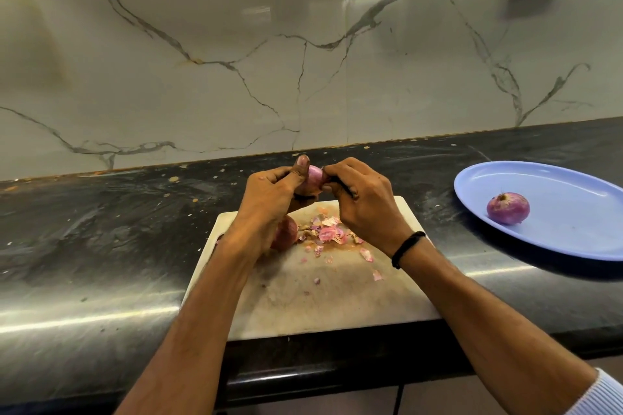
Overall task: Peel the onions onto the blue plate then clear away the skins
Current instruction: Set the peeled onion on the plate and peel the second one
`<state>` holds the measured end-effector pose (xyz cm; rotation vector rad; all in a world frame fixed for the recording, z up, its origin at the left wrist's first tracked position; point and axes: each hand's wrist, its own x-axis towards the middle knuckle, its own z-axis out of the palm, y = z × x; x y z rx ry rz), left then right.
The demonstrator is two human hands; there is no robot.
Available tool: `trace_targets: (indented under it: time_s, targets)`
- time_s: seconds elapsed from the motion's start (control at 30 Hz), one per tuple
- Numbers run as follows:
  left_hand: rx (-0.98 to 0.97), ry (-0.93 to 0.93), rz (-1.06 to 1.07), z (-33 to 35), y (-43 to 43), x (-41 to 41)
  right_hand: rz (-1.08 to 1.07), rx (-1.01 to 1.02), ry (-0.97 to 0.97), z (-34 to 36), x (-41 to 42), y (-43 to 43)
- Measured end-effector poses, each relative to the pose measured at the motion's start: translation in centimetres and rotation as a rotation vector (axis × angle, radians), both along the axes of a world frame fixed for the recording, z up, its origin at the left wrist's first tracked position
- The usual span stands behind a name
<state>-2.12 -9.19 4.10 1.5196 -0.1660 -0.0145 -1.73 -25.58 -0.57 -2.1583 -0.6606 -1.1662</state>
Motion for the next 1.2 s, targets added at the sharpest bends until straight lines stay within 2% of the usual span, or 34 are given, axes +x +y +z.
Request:
trace_targets:
  time_s: [0.2,0.3,0.5,1.0,1.2]
  targets:
    - [-0.127,0.038,0.03,0.78,0.09,-0.36,-0.053,0.094,0.007,0.19,-0.13,0.03]
    - [-0.1,0.025,0.018,0.75,0.13,-0.47,-0.022,0.104,-0.006,0.4,-0.26,0.11]
    - [-0.065,0.014,0.004,0.7,0.08,-0.53,0.097,0.075,0.105,0.29,-0.57,0.63]
    - [-0.031,0.038,0.003,0.4,-0.01,-0.12,0.051,0.069,0.03,-0.26,0.23,0.56]
    - [-0.018,0.027,-0.019,0.38,-0.02,-0.09,0.055,0.147,-0.003,0.16,0.15,0.42]
